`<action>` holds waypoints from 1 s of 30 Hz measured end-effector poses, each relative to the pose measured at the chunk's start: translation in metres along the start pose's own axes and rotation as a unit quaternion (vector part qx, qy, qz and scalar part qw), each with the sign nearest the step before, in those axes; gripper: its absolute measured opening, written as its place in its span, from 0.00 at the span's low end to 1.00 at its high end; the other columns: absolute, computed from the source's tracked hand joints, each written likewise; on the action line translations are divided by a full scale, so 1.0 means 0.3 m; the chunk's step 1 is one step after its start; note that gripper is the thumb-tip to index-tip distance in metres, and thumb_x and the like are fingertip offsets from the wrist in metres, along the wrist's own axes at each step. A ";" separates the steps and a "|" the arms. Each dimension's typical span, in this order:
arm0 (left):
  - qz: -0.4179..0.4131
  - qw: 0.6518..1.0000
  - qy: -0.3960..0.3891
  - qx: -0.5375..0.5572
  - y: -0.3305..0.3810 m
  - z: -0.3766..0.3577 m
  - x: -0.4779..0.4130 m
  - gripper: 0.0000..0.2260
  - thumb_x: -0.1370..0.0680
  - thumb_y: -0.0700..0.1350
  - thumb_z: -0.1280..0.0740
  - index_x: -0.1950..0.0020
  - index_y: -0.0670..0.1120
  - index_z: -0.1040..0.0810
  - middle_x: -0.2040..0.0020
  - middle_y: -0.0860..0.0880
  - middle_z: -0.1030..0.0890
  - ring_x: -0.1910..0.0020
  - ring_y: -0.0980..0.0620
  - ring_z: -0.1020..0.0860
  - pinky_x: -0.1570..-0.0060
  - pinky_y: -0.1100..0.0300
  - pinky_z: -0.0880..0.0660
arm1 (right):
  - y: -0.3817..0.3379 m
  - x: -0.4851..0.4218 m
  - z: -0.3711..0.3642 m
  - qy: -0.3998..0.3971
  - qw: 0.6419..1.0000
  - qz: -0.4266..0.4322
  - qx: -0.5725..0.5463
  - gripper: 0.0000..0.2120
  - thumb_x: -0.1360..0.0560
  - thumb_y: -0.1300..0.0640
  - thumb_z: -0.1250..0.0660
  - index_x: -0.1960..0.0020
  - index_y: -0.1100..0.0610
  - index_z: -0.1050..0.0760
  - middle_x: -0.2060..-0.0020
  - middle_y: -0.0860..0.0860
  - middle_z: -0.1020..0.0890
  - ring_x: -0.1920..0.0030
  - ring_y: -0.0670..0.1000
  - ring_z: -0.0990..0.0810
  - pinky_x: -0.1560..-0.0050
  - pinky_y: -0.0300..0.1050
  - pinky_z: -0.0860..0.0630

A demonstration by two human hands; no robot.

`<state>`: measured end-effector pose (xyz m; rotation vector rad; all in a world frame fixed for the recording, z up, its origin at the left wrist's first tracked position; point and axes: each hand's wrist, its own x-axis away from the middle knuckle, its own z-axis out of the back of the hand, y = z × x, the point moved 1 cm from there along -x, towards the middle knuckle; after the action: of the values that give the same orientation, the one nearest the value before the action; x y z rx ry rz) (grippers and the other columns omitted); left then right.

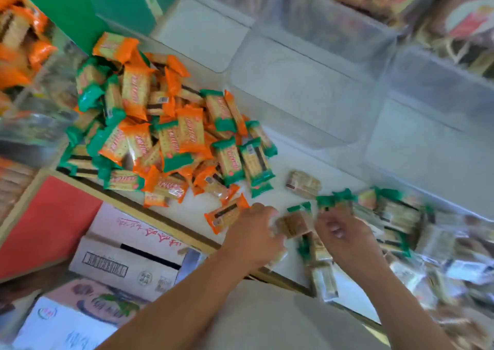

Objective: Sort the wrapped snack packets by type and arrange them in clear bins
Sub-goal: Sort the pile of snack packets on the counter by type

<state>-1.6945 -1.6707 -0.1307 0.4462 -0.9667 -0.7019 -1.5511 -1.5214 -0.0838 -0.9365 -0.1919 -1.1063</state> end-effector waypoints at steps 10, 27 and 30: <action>0.094 0.994 0.057 -0.022 -0.087 -0.191 -0.015 0.23 0.33 0.57 0.20 0.44 0.54 0.25 0.46 0.53 0.26 0.45 0.51 0.27 0.52 0.60 0.30 | 0.187 0.068 0.052 0.088 0.992 0.030 -0.088 0.07 0.25 0.55 0.25 0.51 0.45 0.18 0.59 0.39 0.16 0.56 0.36 0.20 0.60 0.28 0.25; 0.091 0.994 0.059 0.016 -0.074 -0.198 0.034 0.25 0.35 0.55 0.18 0.47 0.55 0.29 0.49 0.56 0.30 0.51 0.54 0.26 0.57 0.62 0.27 | 0.247 -0.125 0.202 0.018 0.981 0.071 0.179 0.26 0.23 0.47 0.27 0.27 0.45 0.29 0.34 0.45 0.22 0.36 0.50 0.23 0.39 0.49 0.23; 0.068 0.995 0.064 0.028 -0.072 -0.146 0.050 0.18 0.30 0.54 0.21 0.49 0.56 0.27 0.52 0.57 0.24 0.54 0.57 0.24 0.59 0.62 0.28 | 0.248 -0.122 0.215 0.000 0.977 0.043 0.208 0.26 0.22 0.45 0.30 0.26 0.44 0.32 0.32 0.44 0.24 0.37 0.50 0.23 0.43 0.47 0.23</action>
<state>-1.6584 -1.6950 -0.1577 0.4656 -0.8879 -0.5175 -1.4875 -1.4406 -0.1051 -0.5649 -0.3652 -0.9386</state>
